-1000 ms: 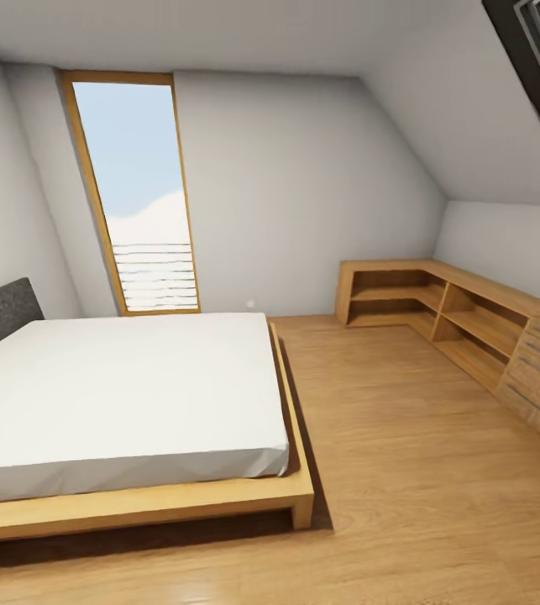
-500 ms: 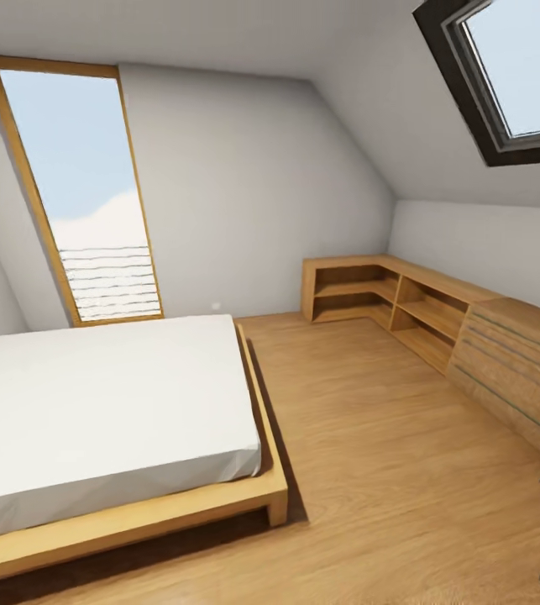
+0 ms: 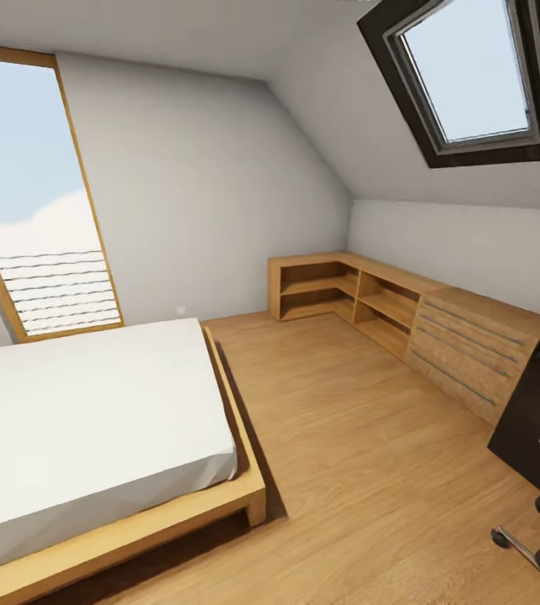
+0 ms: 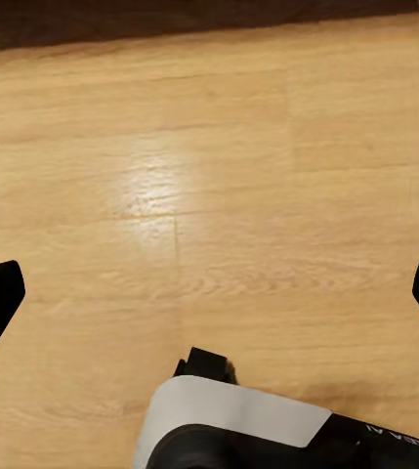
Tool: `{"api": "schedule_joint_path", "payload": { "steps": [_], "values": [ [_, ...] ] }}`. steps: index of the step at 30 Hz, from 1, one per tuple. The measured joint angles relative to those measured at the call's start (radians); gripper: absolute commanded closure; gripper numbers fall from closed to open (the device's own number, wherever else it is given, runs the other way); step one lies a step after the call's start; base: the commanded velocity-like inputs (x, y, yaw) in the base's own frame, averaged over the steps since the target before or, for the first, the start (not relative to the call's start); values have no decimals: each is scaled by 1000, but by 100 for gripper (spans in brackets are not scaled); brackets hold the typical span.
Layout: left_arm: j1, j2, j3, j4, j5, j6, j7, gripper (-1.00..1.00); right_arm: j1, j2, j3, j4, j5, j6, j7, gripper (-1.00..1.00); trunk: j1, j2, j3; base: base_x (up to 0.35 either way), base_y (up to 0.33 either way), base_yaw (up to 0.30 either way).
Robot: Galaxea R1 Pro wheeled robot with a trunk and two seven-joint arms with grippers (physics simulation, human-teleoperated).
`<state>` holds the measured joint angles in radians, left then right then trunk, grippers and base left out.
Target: In the bedroom, organize the workspace by keeping the computer under the desk, ensuring the monitor is on the desk, placing the keyboard on the desk next to the monitor, placing the mouse on the desk next to the keyboard, moving the folder from the swivel chair onto the desk next to the mouse, stacking the notebook on top of the folder with the pen on top of the notebook, and positioning the swivel chair next to the desk.
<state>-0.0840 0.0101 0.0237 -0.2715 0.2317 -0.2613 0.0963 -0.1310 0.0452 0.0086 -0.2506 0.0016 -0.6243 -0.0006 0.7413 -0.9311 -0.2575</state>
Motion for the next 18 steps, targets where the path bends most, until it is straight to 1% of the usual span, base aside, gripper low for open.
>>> {"api": "schedule_joint_path", "payload": {
  "steps": [5, 7, 18],
  "values": [
    [0, -1, -1, 0, 0, 0, 0, -100, 0, -1, 0, -1, -1, 0, 0, -100, 0, 0, 0, -13, 6, -300],
    [0, -1, -1, 0, 0, 0, 0, -100, 0, -1, -1, -2, -2, 0, -1, -100, 0, 0, 0, -108, 80, -300],
    [0, -2, 0, 0, -1, 0, 0, -100, 0, -2, -1, -5, -5, 0, -1, -100, 0, 0, 0, -226, 177, -300]
  ]
}}
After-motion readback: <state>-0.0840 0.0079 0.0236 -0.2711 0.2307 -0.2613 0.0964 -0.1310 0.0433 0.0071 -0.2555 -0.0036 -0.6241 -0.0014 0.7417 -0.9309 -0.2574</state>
